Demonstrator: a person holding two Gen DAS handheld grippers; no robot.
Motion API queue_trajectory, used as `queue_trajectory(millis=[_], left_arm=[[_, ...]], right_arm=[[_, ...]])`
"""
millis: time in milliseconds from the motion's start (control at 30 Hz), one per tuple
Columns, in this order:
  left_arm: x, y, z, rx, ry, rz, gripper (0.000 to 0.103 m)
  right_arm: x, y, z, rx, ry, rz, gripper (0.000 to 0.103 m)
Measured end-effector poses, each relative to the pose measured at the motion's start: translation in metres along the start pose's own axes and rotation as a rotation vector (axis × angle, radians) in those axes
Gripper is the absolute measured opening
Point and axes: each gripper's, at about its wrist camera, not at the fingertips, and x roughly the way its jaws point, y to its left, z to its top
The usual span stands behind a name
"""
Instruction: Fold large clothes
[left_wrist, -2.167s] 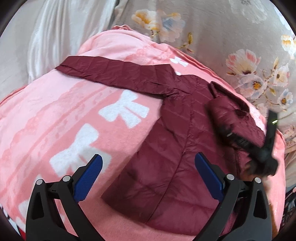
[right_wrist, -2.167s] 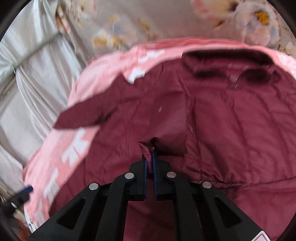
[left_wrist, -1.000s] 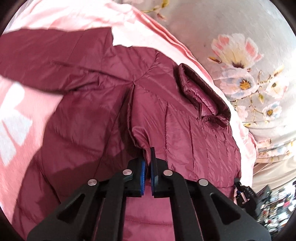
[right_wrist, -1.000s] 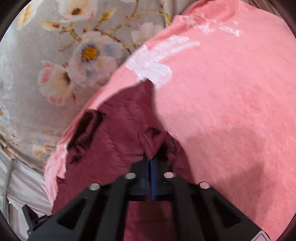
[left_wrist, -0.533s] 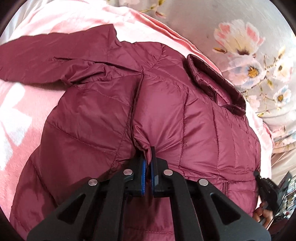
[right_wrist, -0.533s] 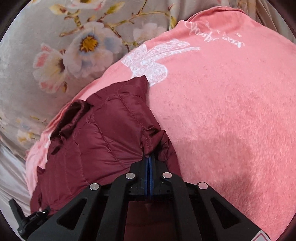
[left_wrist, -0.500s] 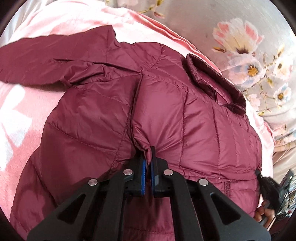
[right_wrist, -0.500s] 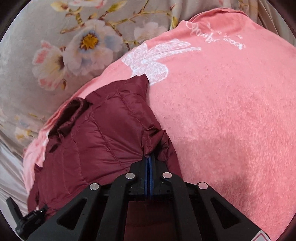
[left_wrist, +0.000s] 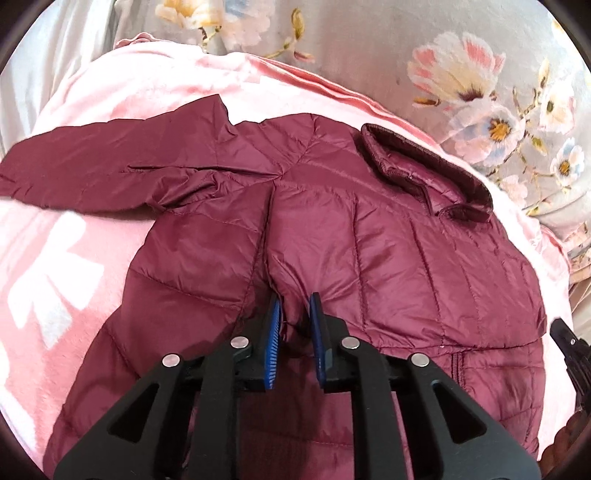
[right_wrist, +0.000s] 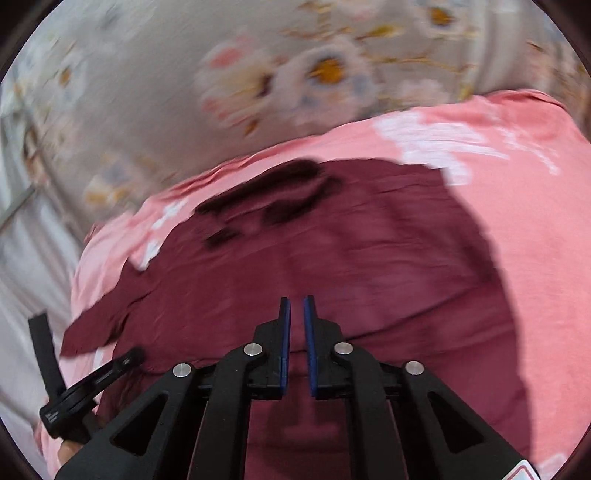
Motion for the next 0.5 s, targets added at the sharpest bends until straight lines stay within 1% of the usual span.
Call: queue_trajectory(millis=[67, 133, 233, 300, 400, 500], left_arm=[[0.004, 0.001, 0.000, -0.004, 0.015, 0.005, 0.015], [0.010, 0.006, -0.002, -0.012, 0.030, 0.004, 0.017], [0.013, 0.010, -0.005, -0.025, 0.028, -0.012, 0.017], [0.014, 0.008, -0.007, -0.016, 0.019, -0.008, 0.017], [0.015, 0.007, -0.010, -0.007, 0.002, -0.001, 0.017], [0.014, 0.010, -0.011, -0.023, -0.004, -0.019, 0.017]], right_arm=[[0.021, 0.027, -0.008, -0.070, 0.039, -0.012, 0.005], [0.041, 0.041, -0.019, -0.102, 0.085, -0.025, 0.003], [0.062, 0.048, -0.033, -0.147, 0.133, -0.087, 0.003], [0.072, 0.044, -0.041, -0.144, 0.162, -0.100, 0.000], [0.075, 0.045, -0.045, -0.153, 0.160, -0.114, 0.000], [0.078, 0.053, -0.049, -0.198, 0.149, -0.156, 0.000]])
